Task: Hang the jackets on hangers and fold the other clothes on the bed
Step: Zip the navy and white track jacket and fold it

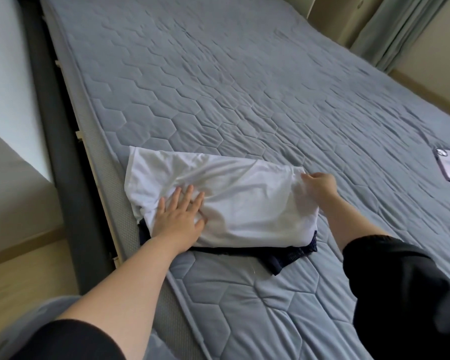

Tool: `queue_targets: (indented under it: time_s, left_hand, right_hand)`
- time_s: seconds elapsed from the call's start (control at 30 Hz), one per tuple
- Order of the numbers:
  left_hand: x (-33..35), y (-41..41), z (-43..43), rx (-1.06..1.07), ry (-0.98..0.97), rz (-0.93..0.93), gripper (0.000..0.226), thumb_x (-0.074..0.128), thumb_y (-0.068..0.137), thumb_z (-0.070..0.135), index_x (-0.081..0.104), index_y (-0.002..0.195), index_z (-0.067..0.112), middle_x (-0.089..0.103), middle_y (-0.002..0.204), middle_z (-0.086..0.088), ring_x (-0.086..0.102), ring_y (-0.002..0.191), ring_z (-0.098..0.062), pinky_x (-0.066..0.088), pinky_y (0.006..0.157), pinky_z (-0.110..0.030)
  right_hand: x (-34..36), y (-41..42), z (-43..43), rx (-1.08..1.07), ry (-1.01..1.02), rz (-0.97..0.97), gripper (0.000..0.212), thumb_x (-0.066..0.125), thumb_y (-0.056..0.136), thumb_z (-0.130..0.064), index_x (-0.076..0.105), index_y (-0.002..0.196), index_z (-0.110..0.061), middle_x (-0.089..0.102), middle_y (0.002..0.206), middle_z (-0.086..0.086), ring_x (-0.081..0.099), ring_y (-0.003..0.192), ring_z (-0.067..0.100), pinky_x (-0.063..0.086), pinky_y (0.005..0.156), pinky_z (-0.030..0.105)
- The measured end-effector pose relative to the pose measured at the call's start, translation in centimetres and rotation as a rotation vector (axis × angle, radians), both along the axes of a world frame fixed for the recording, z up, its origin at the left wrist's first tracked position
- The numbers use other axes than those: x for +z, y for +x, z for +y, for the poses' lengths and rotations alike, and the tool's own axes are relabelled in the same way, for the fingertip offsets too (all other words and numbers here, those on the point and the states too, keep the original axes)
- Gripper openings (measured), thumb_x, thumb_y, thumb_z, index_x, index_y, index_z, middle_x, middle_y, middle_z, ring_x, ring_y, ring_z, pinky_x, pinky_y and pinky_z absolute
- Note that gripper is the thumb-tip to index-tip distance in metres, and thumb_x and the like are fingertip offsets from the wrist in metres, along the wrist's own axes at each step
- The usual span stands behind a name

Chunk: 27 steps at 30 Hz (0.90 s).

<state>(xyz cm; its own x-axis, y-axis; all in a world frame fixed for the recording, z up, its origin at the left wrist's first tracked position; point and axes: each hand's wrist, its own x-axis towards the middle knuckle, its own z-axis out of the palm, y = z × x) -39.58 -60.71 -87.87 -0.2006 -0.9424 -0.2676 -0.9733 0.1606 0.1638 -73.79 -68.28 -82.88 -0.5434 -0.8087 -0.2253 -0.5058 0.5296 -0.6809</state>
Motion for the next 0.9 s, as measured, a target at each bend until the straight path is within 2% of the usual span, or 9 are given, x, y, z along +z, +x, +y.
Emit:
queue_targets:
  time_s: [0.1,0.2,0.3,0.37,0.4,0.53,0.67,0.77,0.9]
  left_hand:
    - [0.0,0.0,0.1,0.001,-0.004,0.008,0.064,0.018,0.096,0.052,-0.019,0.146,0.038,-0.035,0.15,0.009,-0.027,0.142,-0.016,-0.012,0.115,-0.046]
    - [0.0,0.2,-0.1,-0.004,-0.011,0.01,0.064,0.019,0.097,0.053,-0.019,0.146,0.038,-0.034,0.15,0.009,-0.026,0.142,-0.016,-0.011,0.116,-0.046]
    - [-0.1,0.3,-0.2,-0.009,-0.008,0.016,0.064,0.019,0.097,0.053,-0.019,0.146,0.039,-0.037,0.145,0.011,-0.026,0.142,-0.015,-0.011,0.115,-0.045]
    - [-0.2,0.4,-0.3,-0.008,-0.006,0.022,0.064,0.019,0.097,0.054,-0.018,0.147,0.039,-0.034,0.149,0.012,-0.025,0.142,-0.014,-0.01,0.116,-0.044]
    - [-0.3,0.5,-0.3,-0.006,-0.006,0.024,0.064,0.019,0.097,0.054,-0.017,0.147,0.039,-0.032,0.151,0.011,-0.025,0.143,-0.014,-0.01,0.116,-0.044]
    - [-0.3,0.5,-0.4,-0.006,-0.011,0.027,0.064,0.02,0.097,0.054,-0.016,0.147,0.039,-0.028,0.154,0.011,-0.023,0.143,-0.014,-0.009,0.116,-0.043]
    - [-0.4,0.6,-0.4,-0.007,-0.024,0.037,0.064,0.021,0.097,0.053,-0.013,0.148,0.038,-0.026,0.155,0.01,-0.021,0.144,-0.014,-0.007,0.117,-0.044]
    - [-0.3,0.6,-0.4,-0.006,-0.036,0.036,0.064,0.021,0.096,0.054,-0.012,0.149,0.038,-0.023,0.156,0.01,-0.018,0.145,-0.014,-0.005,0.117,-0.044]
    - [0.0,0.9,-0.6,-0.008,-0.028,0.048,0.065,0.023,0.096,0.054,-0.01,0.149,0.038,-0.022,0.157,0.01,-0.018,0.145,-0.012,-0.005,0.117,-0.042]
  right_hand:
    - [0.5,0.1,-0.6,0.104,0.076,0.149,0.029,0.061,0.081,-0.016,0.042,0.059,-0.014,0.037,0.052,0.003,0.034,0.048,0.018,0.026,0.048,0.027]
    - [0.9,0.1,-0.4,0.037,0.269,0.081,0.03,0.054,0.078,-0.001,0.038,0.056,-0.012,0.04,0.055,0.007,0.039,0.054,0.021,0.033,0.056,0.03]
    - [0.9,-0.8,0.8,-0.1,0.166,-0.467,0.025,0.047,0.09,0.003,0.048,0.067,-0.006,0.049,0.066,0.01,0.05,0.055,0.021,0.039,0.055,0.031]
    - [0.9,-1.9,1.7,-0.205,0.098,-0.916,0.025,0.035,0.1,-0.005,0.058,0.093,0.0,0.064,0.088,0.014,0.06,0.084,0.024,0.048,0.074,0.039]
    - [0.7,-2.3,2.2,-0.234,0.125,-0.984,0.027,0.033,0.1,-0.005,0.059,0.099,0.0,0.065,0.095,0.014,0.06,0.093,0.026,0.048,0.079,0.041]
    - [-0.5,-2.5,4.0,-0.256,0.2,-0.634,0.023,0.046,0.094,-0.005,0.053,0.072,-0.007,0.047,0.066,0.007,0.046,0.056,0.019,0.046,0.045,0.026]
    - [-0.5,-1.5,6.6,-0.218,0.134,-0.258,0.045,0.049,0.089,-0.041,0.06,0.073,-0.001,0.06,0.056,0.012,0.055,0.047,0.026,0.046,0.046,0.029]
    - [0.0,0.0,8.4,-0.109,0.192,-0.182,0.054,0.058,0.082,-0.055,0.063,0.075,-0.002,0.066,0.059,0.012,0.065,0.053,0.026,0.05,0.046,0.028]
    - [0.0,1.9,9.4,-0.023,0.175,-0.296,0.027,0.068,0.083,-0.019,0.062,0.088,0.007,0.058,0.082,0.012,0.057,0.071,0.025,0.045,0.057,0.033]
